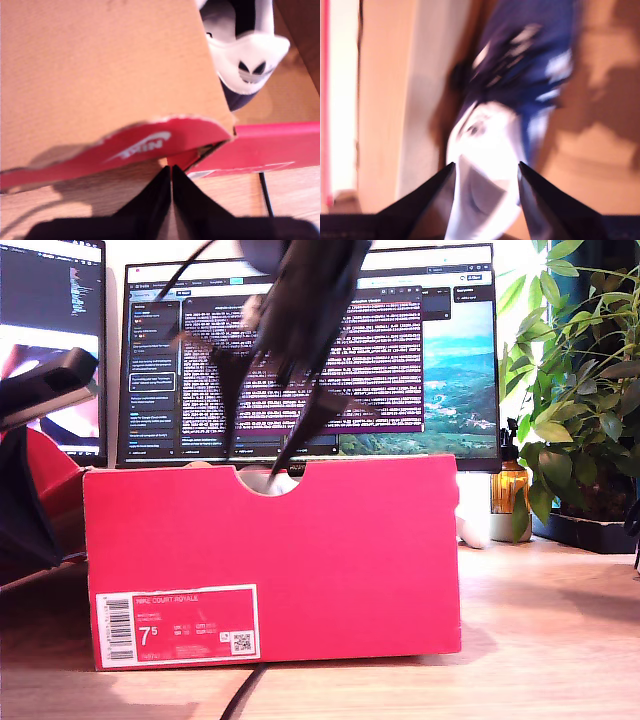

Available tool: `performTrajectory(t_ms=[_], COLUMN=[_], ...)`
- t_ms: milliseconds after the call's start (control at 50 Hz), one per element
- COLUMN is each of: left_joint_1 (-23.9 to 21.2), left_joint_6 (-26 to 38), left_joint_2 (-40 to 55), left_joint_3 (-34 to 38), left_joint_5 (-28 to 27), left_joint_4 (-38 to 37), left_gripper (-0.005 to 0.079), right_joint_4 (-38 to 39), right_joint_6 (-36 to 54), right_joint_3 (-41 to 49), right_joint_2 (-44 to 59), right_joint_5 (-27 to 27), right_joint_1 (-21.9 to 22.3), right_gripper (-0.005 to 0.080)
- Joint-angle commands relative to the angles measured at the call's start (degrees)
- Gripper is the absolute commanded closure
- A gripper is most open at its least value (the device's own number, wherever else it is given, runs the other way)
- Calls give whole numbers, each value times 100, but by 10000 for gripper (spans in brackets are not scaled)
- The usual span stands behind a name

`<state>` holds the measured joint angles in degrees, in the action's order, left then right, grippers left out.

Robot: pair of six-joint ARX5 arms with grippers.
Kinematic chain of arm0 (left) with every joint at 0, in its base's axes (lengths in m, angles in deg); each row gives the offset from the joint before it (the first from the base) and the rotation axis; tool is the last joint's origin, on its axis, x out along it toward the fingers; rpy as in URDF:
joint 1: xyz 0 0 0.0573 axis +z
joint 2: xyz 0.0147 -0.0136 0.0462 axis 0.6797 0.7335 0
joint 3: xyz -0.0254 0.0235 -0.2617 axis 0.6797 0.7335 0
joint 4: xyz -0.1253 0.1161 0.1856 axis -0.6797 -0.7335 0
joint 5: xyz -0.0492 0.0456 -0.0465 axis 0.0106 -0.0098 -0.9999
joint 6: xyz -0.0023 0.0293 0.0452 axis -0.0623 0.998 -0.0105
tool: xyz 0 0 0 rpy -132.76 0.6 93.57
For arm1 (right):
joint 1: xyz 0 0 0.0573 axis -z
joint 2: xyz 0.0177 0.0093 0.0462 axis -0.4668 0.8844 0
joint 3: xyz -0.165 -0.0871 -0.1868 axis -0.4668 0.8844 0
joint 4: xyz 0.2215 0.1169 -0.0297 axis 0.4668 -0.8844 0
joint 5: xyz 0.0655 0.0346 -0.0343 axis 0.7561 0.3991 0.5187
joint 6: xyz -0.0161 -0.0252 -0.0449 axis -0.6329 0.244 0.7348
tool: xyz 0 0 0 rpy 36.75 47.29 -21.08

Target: Pack the blue shoes by picking the first shoe and placing it inside the red shoebox, left side, then picking and rotating the second shoe and placing it in the shoebox

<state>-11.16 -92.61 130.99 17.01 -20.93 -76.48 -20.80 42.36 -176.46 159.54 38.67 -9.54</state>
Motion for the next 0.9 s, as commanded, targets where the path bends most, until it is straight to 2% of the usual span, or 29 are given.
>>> performTrajectory(t_ms=[0,60,120,260,420,540,580,740,880], left_joint_1=[-15,-15,-15,-15,-15,-15,-15,-15,-15], left_joint_6=[22,22,22,24,24,22,22,22,22], left_joint_2=[55,55,55,55,55,55,55,55,55], left_joint_3=[-61,-61,-61,-61,-61,-61,-61,-61,-61], left_joint_5=[28,28,28,28,28,28,28,28,28], left_joint_4=[39,39,39,39,39,39,39,39,39], left_gripper=[762,762,762,762,762,762,762,762,762], right_joint_4=[-249,-501,-778,-1281,-1895,-1906,-1910,-1915,-1923], right_joint_6=[-7,-66,-306,-1001,-2575,-2992,-3569,-4253,-5482], right_joint_3=[-90,-221,-313,-319,-317,-308,-308,-275,-72], right_joint_2=[-155,-155,-168,-251,-269,-271,-271,-271,-323], right_joint_5=[9,-11,-258,-1438,-2409,-2520,-2485,-2533,-2555], right_joint_1=[111,190,229,256,407,619,686,903,1047], right_gripper=[395,395,395,395,395,395,395,395,395])
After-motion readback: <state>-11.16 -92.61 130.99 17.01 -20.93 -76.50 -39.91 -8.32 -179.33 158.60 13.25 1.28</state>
